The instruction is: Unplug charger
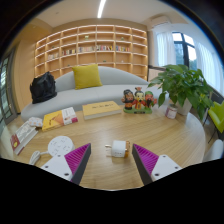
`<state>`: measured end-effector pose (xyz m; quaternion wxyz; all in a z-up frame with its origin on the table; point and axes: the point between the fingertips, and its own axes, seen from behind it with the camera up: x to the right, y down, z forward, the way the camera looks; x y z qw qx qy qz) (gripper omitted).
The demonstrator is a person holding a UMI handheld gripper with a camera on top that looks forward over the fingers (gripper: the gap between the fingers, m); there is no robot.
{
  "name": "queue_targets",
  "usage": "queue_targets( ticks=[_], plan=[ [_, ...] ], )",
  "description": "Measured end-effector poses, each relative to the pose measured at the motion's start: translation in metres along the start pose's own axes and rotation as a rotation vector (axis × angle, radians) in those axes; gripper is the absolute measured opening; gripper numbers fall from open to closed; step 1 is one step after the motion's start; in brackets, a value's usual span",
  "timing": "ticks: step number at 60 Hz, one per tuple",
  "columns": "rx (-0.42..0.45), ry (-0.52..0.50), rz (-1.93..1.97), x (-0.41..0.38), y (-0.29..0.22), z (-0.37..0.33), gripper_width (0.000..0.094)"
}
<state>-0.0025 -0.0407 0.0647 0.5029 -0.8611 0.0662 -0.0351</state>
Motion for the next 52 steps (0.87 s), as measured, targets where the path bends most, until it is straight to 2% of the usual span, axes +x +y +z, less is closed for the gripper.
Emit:
queue_targets(
  ticks=[15,26,39,52],
  plan=[
    [0.061,0.015,-0.077,-0.006,-0.012,-0.11,0.0855],
    [0.063,-0.006,-0.089,-0.019,-0.006,-0.171,0.0857],
    [0.082,-0.027,-0.106,-0.027,-0.004,-0.208,0.0855],
    [0.08,-0.016,-0.15,-0.024,-0.002,-0.215,0.0853]
  ],
)
